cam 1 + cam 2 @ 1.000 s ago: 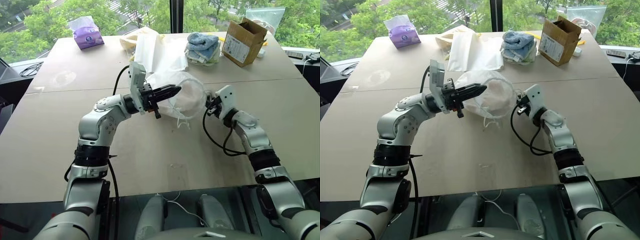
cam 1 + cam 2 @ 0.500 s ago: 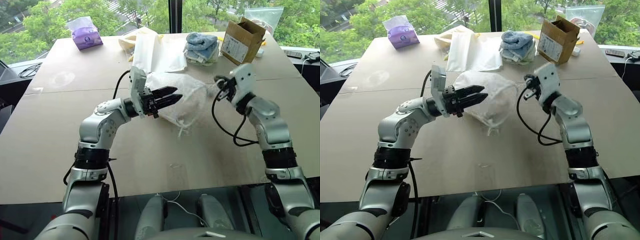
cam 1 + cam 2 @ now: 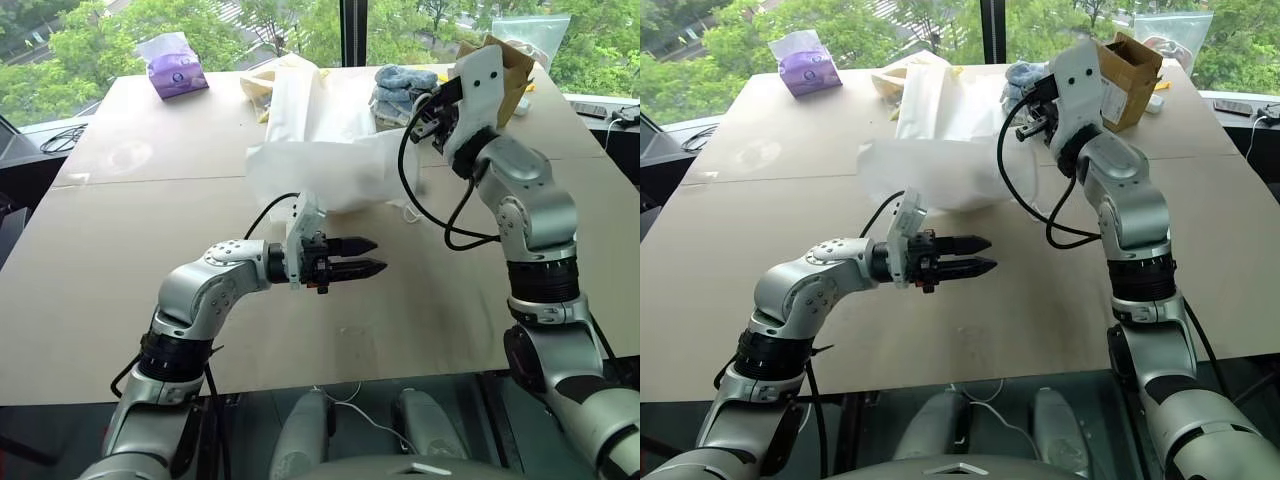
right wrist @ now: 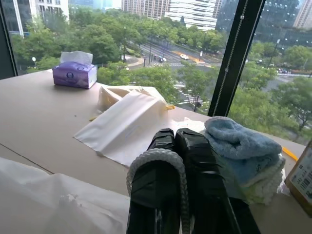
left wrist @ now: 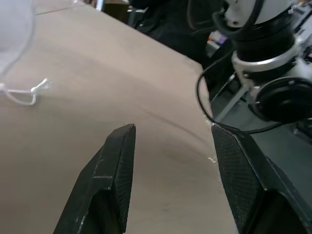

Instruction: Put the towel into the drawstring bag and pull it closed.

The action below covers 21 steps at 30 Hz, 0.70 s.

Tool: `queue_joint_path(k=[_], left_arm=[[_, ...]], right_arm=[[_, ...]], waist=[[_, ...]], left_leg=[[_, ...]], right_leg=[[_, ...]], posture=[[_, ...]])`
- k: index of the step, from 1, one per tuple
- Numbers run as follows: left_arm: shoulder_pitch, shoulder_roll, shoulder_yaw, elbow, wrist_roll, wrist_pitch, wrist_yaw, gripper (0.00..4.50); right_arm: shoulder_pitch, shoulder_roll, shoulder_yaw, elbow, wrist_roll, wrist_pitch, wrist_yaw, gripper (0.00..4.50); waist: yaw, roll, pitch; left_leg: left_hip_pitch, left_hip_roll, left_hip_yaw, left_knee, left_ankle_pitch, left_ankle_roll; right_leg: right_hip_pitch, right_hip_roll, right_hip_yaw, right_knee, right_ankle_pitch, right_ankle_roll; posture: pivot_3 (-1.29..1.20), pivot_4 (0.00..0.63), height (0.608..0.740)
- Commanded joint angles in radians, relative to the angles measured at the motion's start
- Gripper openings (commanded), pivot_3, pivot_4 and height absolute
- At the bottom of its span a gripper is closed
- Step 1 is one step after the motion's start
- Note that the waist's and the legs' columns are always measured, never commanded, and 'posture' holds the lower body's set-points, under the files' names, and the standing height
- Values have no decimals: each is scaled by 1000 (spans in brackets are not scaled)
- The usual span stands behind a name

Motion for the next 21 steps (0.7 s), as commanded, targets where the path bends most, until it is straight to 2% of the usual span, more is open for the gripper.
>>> queue_joint_path(k=[1,5,10,16,21], left_arm=[[17,-16,-23,8,92,-120,25,2514],[-145,-125,133,224,121,-320,140,2514],[-295,-82,129,522,275,-525,126,2514],[-491,-64,130,927,433,-769,214,2514],[-638,-134,146,1209,485,-922,258,2514]], right_arm=[[-22,17,-16,26,-12,22,-52,0],[14,15,-53,125,-26,67,-116,0],[13,13,-92,118,-6,112,-147,0],[-34,-2,-102,-107,123,325,-64,0],[-60,1,-113,-321,301,656,-18,0]], waist=[[-3,0,0],[13,0,0],[7,0,0],[-7,0,0],[2,0,0]], left_leg=[[0,0,1,0,0,0],[-1,0,-1,1,0,0],[-1,-1,1,0,0,0],[-2,-1,1,-2,0,0],[-3,-1,0,-1,0,0]], right_leg=[[0,0,1,0,0,0],[-1,0,-1,1,0,0],[-1,0,0,0,0,0],[-4,0,0,1,0,0],[-4,-1,-2,1,0,0]], posture=[[0,150,740],[0,150,740],[0,150,740],[0,150,740],[0,150,740]])
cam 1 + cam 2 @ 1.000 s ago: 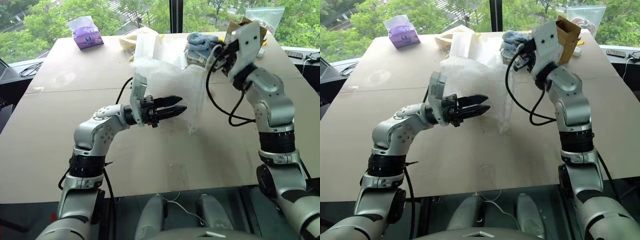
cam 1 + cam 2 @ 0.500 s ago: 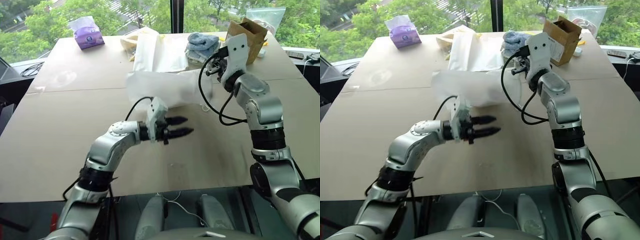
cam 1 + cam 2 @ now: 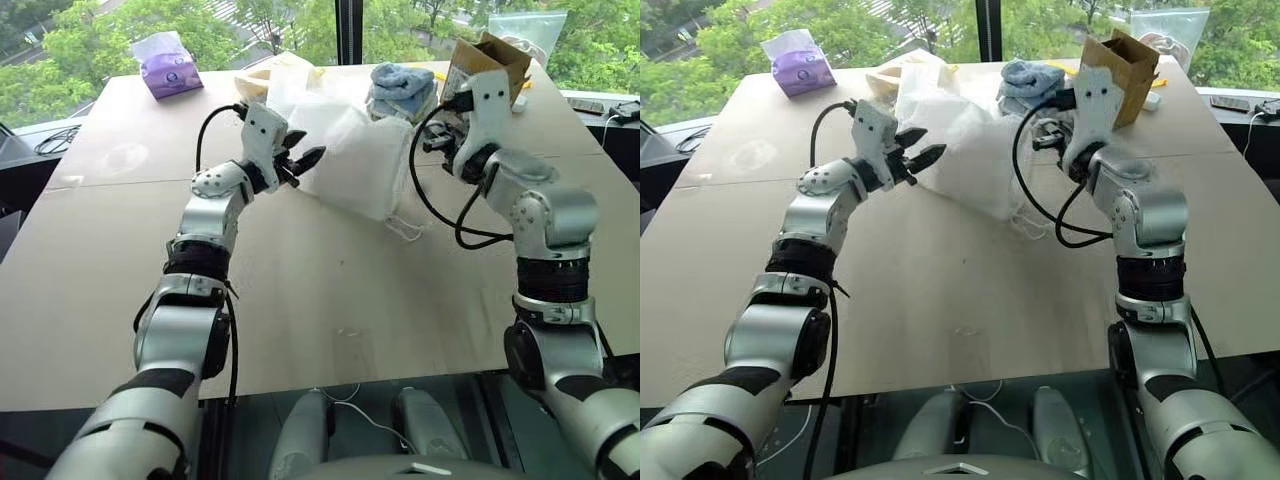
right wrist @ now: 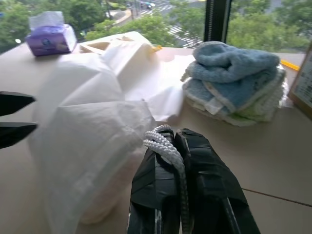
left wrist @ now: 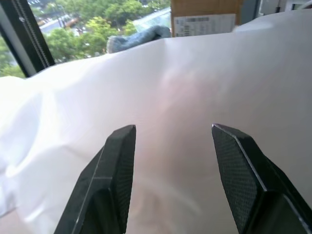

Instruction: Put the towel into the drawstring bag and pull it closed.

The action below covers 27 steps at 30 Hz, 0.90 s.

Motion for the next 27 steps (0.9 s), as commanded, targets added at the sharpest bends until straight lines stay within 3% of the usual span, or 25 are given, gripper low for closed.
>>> queue_joint_path(k=[1,4,6,10,15,20,24,27], left_arm=[[-83,-43,17,130,31,-115,19,2514],[-130,-83,22,209,46,-167,29,2514],[-144,-98,24,238,52,-190,32,2514],[-134,-97,51,244,46,-231,49,2514],[-53,-66,82,118,17,-244,-9,2514],[260,-23,56,-419,-100,83,-108,2514],[556,-41,8,-944,-189,475,40,2514],[685,-59,-34,-1176,-223,650,121,2514]], right_arm=[[-35,4,-18,-149,121,204,25,0],[-68,75,-112,-209,231,368,20,0],[-82,66,-123,-225,239,424,13,0],[-75,69,-181,-148,151,339,-91,0],[-17,36,-188,-47,48,196,-176,0],[79,29,-151,-33,11,135,-183,0],[111,44,-143,-33,8,111,-187,0],[119,58,-135,-33,6,96,-191,0]], waist=[[3,0,0],[3,0,0],[2,0,0],[-5,0,0],[-6,0,0],[-29,0,0],[-41,1,0],[-33,1,0]], left_leg=[[-1,0,-1,0,0,0],[-2,-2,-2,1,0,0],[-3,-4,-2,1,0,0],[-3,-5,-3,1,0,0],[-3,-5,-2,1,0,0],[-3,-2,-2,-1,0,0],[-4,-1,-3,-1,0,0],[-3,-1,-4,0,0,0]], right_leg=[[0,0,0,0,0,0],[0,-1,-2,0,0,0],[-1,-1,-2,0,0,0],[-1,-2,-2,0,0,0],[-2,-2,-1,1,0,0],[-3,-2,-1,1,0,0],[-3,-2,2,1,0,0],[-2,-1,1,1,0,0]], posture=[[0,150,740],[0,150,740],[0,150,740],[0,150,740],[0,150,740],[0,150,740],[0,150,740],[0,150,740]])
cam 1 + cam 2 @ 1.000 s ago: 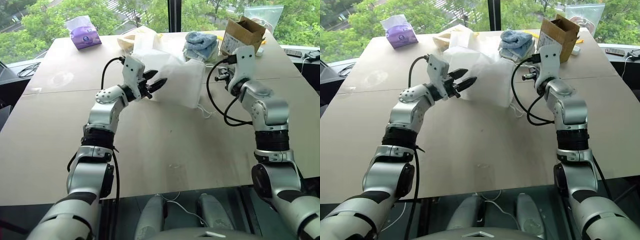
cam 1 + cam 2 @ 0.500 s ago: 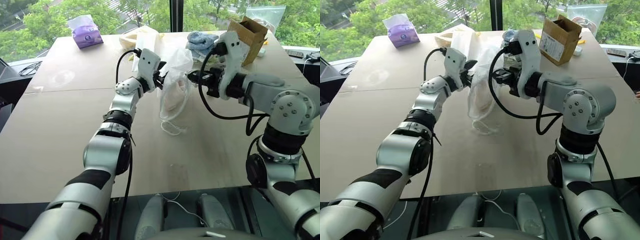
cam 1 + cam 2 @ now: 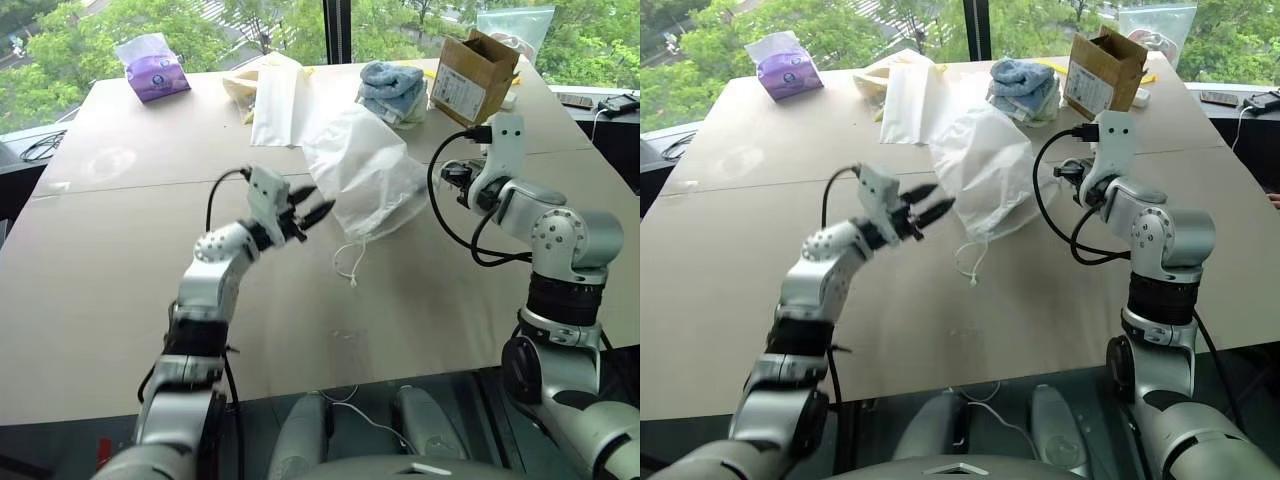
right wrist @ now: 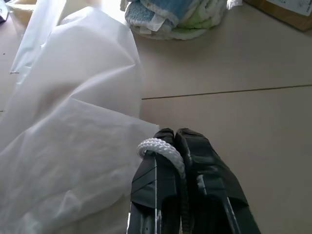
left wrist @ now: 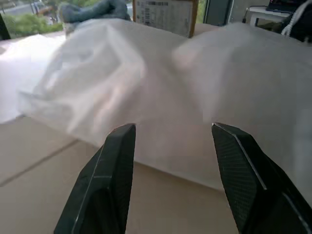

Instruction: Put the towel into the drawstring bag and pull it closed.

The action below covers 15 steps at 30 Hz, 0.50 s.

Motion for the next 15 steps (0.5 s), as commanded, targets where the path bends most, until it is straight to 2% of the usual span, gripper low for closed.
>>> queue_joint_path(k=[1,3,4,6,9,15], left_arm=[[77,-10,-37,-282,-55,182,88,2782],[122,-3,-71,-375,-70,232,92,3422],[136,13,-96,-399,-45,235,96,3863],[148,40,-135,-421,8,240,115,4415],[158,85,-226,-437,125,233,165,4415],[181,67,-369,-415,306,255,291,4415]], right_arm=[[-5,16,10,-34,5,-39,-4,0],[2,25,19,-36,3,-45,-7,0],[7,28,24,-39,2,-47,-8,0],[14,33,30,-43,1,-51,-9,0],[26,37,40,-50,-1,-55,-9,0],[43,46,42,-76,-2,-45,-16,0]], waist=[[8,0,0],[11,0,0],[14,1,-1],[16,1,-1],[18,1,-1],[22,1,-1]], left_leg=[[2,0,0,0,0,0],[6,0,1,0,-1,1],[7,0,2,0,-2,3],[7,0,2,1,-2,3],[7,0,2,0,-1,2],[6,0,2,0,-1,2]], right_leg=[[1,0,0,1,0,0],[5,1,1,1,0,0],[6,1,2,1,0,0],[7,2,2,1,0,0],[6,2,2,1,0,0],[6,2,2,0,0,0]], posture=[[0,150,740],[0,150,740],[0,150,740],[0,150,740],[0,150,740],[0,150,740]])
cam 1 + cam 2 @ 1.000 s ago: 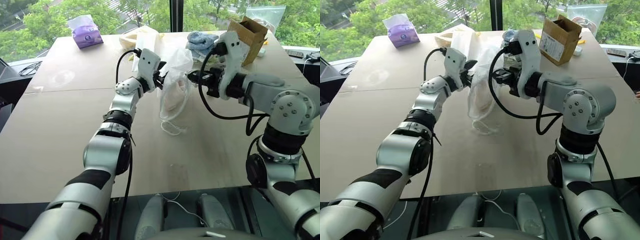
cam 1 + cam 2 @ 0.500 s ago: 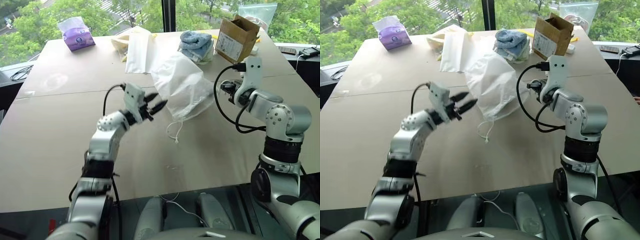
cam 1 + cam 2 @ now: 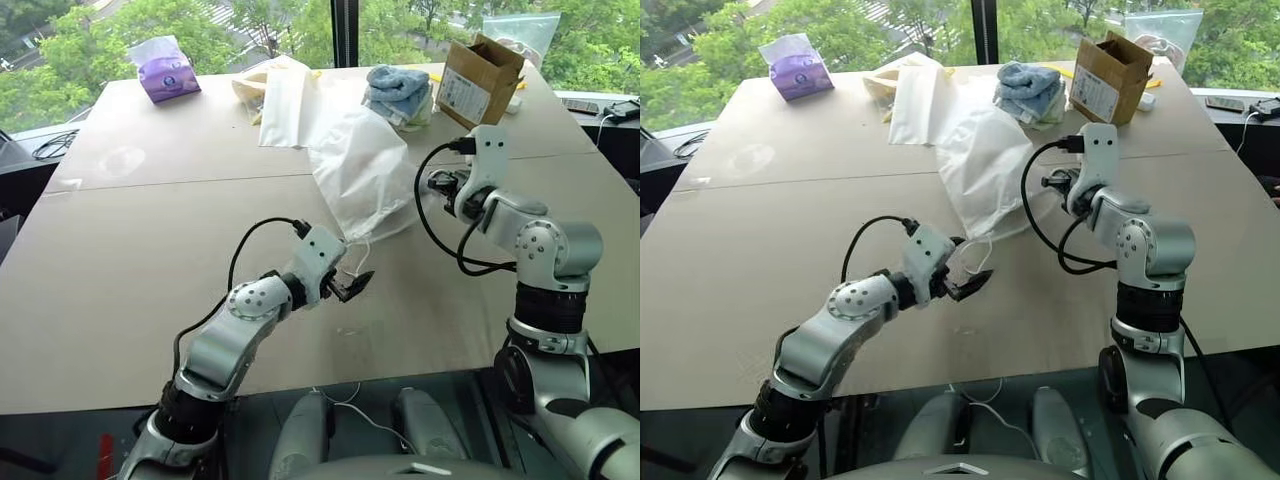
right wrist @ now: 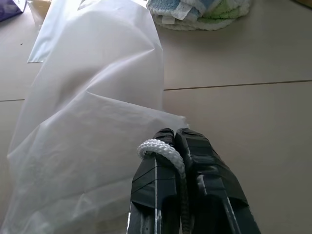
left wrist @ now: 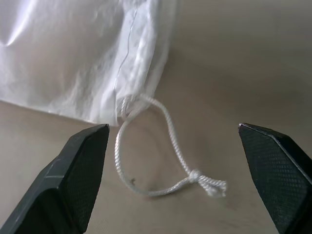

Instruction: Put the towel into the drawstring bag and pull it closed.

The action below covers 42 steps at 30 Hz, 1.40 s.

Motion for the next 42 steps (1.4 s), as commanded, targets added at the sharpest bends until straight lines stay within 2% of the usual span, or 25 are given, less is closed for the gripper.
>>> queue_joint_path(k=[1,10,13,15,19,20,21,26,31,33,36,37,41,42], left_arm=[[25,-17,-59,-13,68,4,41,4415],[103,-25,-53,39,90,-41,31,4415],[140,-8,-57,61,93,-91,8,3580],[165,-33,-32,82,73,-97,12,2664],[177,-71,-2,115,54,-117,23,560],[175,-81,7,124,50,-128,26,149],[170,-88,13,134,52,-149,28,66],[161,-116,103,160,43,-333,55,66],[165,-102,221,191,63,-514,95,66],[175,-120,283,197,11,-537,94,66],[205,-143,264,146,-159,-528,-65,66],[209,-144,256,138,-182,-521,-93,560],[170,-166,165,141,-177,-397,-100,2054],[160,-171,148,137,-185,-372,-109,2640]], right_arm=[[2,2,0,-62,8,-9,-6,0],[10,-13,-5,-95,15,37,-5,0],[12,-16,-1,-97,18,50,0,0],[14,-20,1,-99,18,57,5,0],[17,-27,0,-99,16,61,11,0],[18,-29,0,-98,16,61,12,0],[20,-31,1,-96,14,58,14,0],[34,-52,16,-87,0,26,23,0],[47,-89,-2,-59,-15,-23,31,0],[54,-104,-6,-49,-20,-40,35,0],[63,-102,-1,-47,-23,-54,35,0],[64,-100,0,-47,-23,-57,35,0],[75,-97,7,-56,-27,-62,31,0],[77,-97,8,-57,-28,-62,29,0]], waist=[[1,0,0],[14,1,-1],[14,2,-1],[14,2,-2],[15,3,-3],[15,4,-4],[15,5,-5],[16,5,-5],[17,5,-5],[20,5,-5],[24,5,-5],[24,5,-5],[25,5,-5],[25,5,-5]], left_leg=[[0,0,0,0,0,0],[0,0,0,0,0,0],[1,1,1,-1,0,0],[1,1,1,-1,0,1],[1,1,1,-1,-1,1],[1,1,0,-1,-1,1],[2,1,1,-1,-1,1],[2,1,1,0,-1,1],[0,1,1,0,-1,1],[0,1,1,-1,-1,1],[-1,1,0,-1,-1,1],[-1,1,0,-1,-1,1],[0,1,0,-1,-1,1],[0,1,0,-1,-1,2]], right_leg=[[0,0,0,0,0,0],[0,0,0,0,0,0],[0,0,1,0,0,0],[0,0,1,0,0,0],[1,0,1,0,0,0],[1,1,0,0,0,0],[1,1,1,0,0,0],[1,1,0,0,0,0],[0,0,0,-1,0,0],[0,0,0,-1,0,0],[0,0,0,-2,0,0],[0,0,0,-2,0,0],[1,0,0,-2,0,0],[1,0,-1,-2,0,0]], posture=[[0,150,740],[0,150,740],[0,150,740],[0,150,740],[0,150,740],[0,150,740],[0,150,740],[0,150,740],[0,150,740],[0,150,740],[0,150,740],[0,150,740],[0,150,740],[0,150,740]])
